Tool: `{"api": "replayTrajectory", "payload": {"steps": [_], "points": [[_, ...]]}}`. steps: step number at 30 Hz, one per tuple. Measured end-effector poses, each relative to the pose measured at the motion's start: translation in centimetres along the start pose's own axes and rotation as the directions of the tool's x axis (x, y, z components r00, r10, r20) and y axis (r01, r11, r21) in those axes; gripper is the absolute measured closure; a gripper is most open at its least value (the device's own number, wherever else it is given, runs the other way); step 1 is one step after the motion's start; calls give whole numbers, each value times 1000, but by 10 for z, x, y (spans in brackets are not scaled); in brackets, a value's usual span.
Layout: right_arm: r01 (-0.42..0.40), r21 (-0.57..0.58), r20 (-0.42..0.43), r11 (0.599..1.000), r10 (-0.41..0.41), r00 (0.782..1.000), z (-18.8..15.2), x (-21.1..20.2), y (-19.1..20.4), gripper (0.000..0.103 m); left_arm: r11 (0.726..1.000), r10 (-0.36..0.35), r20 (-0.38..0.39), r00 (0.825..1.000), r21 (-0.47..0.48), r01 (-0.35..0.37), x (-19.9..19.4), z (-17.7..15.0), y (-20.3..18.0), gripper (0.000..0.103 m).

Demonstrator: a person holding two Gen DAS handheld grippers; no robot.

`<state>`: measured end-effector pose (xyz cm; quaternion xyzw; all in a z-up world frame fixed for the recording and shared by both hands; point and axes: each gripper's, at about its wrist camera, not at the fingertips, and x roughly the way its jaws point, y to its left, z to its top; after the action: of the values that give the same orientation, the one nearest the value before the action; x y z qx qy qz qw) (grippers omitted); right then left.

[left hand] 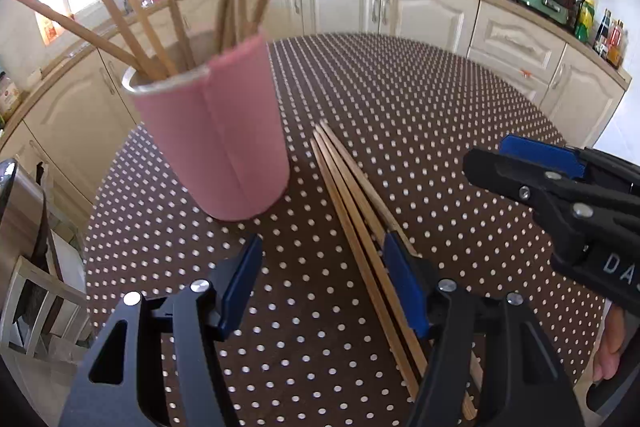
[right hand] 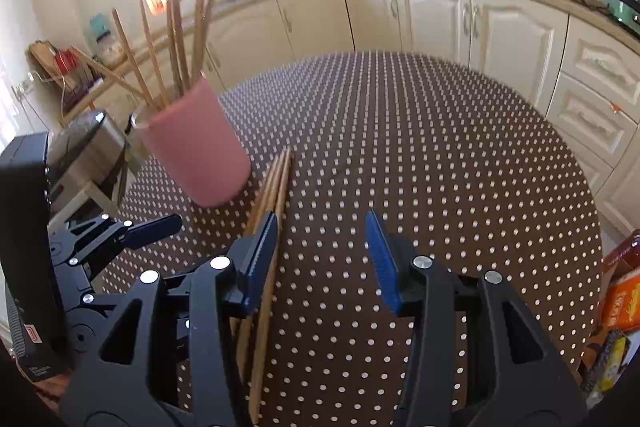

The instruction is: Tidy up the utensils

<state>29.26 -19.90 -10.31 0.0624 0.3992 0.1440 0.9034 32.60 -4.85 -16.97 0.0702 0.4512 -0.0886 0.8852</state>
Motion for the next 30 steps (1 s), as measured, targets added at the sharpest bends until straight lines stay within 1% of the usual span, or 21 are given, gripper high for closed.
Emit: {"api": "replayTrajectory", "payload": {"steps": [5, 8, 10, 11, 12, 14, 17, 19, 24, 27, 28, 29, 30], "points": [[2, 0, -56, 1000, -2, 998, -3, 12, -1, 57, 1000, -5, -61, 998, -17, 4, 18, 2, 0, 41], [0, 1, -88, 1000, 0, 996, -4, 19, -2, 57, 1000, -13, -72, 997, -23, 11, 25, 7, -4, 41], [6, -4, -99, 1000, -6, 995, -4, 22, -1, 57, 1000, -15, -81, 997, -17, 13, 30, 7, -5, 42], [3, -2, -104, 1000, -4, 995, -4, 23, -2, 57, 1000, -18, -89, 996, -20, 16, 33, 12, -5, 46], [0, 2, -106, 1000, 0, 994, -5, 24, -2, 57, 999, -27, -93, 995, -32, 24, 35, 12, -4, 47], [-2, 4, -111, 1000, 2, 994, -4, 25, -2, 57, 999, -31, -91, 995, -47, 27, 34, 16, -4, 47], [-2, 1, -116, 1000, 2, 993, -2, 28, -2, 57, 998, -17, -78, 997, -61, 13, 32, 15, 2, 47], [1, -1, -119, 1000, -1, 993, -1, 28, -3, 57, 998, -7, -81, 997, -64, 2, 33, 16, 4, 47], [4, -10, -134, 1000, -5, 991, 1, 31, 1, 57, 998, -14, -92, 996, -70, 8, 36, 20, 4, 47], [11, -16, -147, 1000, -13, 989, 2, 33, 4, 57, 997, -18, -105, 994, -72, 10, 47, 27, 0, 48], [14, -13, -149, 1000, -15, 989, 3, 34, 4, 57, 997, -17, -109, 994, -72, 9, 51, 31, -3, 48], [10, -7, -156, 1000, -11, 988, 5, 34, 3, 57, 999, 4, -108, 994, -53, -10, 53, 34, -8, 50], [11, -5, -161, 1000, -12, 987, 6, 35, 3, 57, 999, 2, -104, 995, -51, -8, 53, 34, -12, 53]]}}
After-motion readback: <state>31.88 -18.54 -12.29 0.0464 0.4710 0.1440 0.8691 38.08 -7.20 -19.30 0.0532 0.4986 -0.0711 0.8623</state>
